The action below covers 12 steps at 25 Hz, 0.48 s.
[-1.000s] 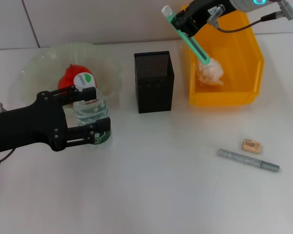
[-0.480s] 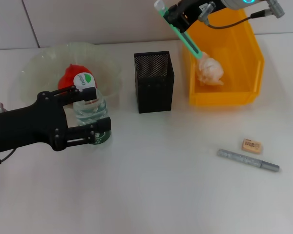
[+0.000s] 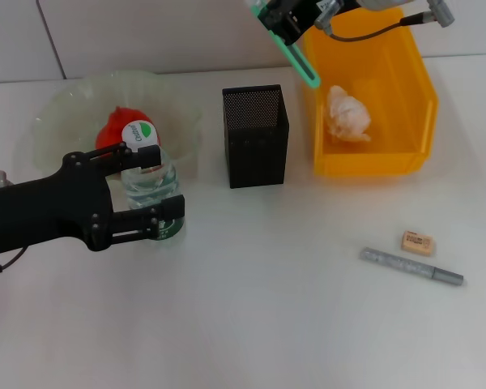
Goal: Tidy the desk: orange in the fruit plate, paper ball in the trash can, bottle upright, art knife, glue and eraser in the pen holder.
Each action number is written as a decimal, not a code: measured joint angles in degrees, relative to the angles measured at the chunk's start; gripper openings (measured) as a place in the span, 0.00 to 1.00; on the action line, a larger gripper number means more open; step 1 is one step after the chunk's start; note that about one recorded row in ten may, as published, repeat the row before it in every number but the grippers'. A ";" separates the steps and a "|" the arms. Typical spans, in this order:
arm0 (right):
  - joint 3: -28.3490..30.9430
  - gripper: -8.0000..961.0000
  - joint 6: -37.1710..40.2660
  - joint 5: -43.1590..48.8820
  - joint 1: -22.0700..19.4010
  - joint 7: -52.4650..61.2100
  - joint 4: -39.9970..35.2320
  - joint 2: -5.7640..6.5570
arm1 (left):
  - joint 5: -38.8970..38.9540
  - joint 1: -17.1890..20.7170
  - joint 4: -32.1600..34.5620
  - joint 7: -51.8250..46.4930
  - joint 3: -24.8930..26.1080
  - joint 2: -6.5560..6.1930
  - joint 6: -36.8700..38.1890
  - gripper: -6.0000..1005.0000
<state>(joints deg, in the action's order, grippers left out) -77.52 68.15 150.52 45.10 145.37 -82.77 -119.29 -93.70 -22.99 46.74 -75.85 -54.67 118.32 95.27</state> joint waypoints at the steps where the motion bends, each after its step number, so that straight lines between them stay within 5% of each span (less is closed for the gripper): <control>1: 0.00 0.10 0.00 0.00 0.00 0.00 0.00 0.00 | 0.00 -0.01 0.00 0.00 0.00 0.00 0.00 0.80; 12: -0.34 0.10 -4.14 -2.94 0.09 0.00 1.71 0.12 | 0.01 -0.22 -0.50 0.03 0.18 0.01 0.00 0.80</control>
<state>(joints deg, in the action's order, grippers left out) -77.86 64.01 147.58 45.19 145.37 -81.06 -119.16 -93.69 -23.21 46.24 -75.82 -54.49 118.34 95.27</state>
